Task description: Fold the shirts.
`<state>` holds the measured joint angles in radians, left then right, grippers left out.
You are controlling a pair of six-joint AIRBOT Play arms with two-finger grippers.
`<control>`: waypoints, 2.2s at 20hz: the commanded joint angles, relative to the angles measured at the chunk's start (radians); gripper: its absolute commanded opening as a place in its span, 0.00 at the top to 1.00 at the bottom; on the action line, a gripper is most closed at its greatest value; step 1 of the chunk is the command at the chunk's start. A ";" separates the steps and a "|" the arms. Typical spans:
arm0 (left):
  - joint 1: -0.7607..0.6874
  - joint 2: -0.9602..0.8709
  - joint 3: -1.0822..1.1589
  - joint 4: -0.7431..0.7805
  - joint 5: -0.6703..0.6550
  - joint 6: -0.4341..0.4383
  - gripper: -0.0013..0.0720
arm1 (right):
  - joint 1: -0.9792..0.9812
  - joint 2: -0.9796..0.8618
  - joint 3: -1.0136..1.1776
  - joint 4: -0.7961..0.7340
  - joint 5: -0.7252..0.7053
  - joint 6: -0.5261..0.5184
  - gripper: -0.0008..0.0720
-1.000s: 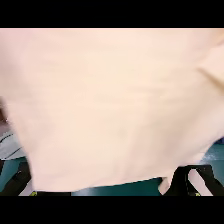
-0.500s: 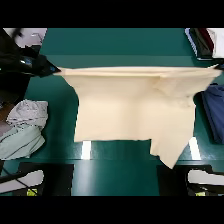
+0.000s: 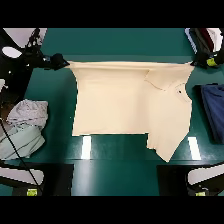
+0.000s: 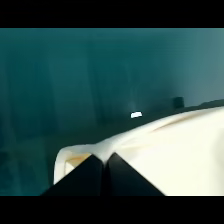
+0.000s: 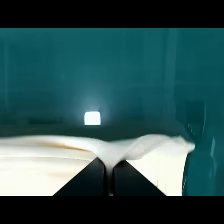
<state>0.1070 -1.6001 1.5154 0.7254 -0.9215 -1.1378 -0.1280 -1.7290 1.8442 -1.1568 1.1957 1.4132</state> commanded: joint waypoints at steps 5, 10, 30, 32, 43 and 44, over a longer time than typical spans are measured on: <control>-0.071 -0.020 0.004 0.231 -0.220 0.018 0.95 | 0.031 -0.015 -0.001 -0.284 0.190 -0.001 0.97; -0.117 -0.021 -0.129 0.272 -0.220 0.016 0.95 | 0.040 -0.008 -0.024 -0.338 0.360 0.000 0.97; 0.031 0.120 -0.258 0.291 -0.459 -0.097 0.40 | -0.069 0.418 -0.610 -0.113 0.222 0.011 0.52; 0.029 0.202 -0.410 0.277 -0.422 -0.085 0.40 | -0.114 0.509 -0.703 -0.048 0.202 -0.012 0.53; -0.025 0.272 -0.798 0.135 -0.269 -0.032 0.40 | -0.220 0.813 -0.899 -0.013 0.169 -0.027 0.53; -0.060 0.272 -0.798 0.134 -0.251 -0.033 0.40 | -0.220 0.821 -0.899 -0.014 0.172 -0.027 0.53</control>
<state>0.0975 -1.3308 0.7418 0.8623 -1.2255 -1.1748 -0.3355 -0.9527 0.9585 -1.1755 1.3647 1.3876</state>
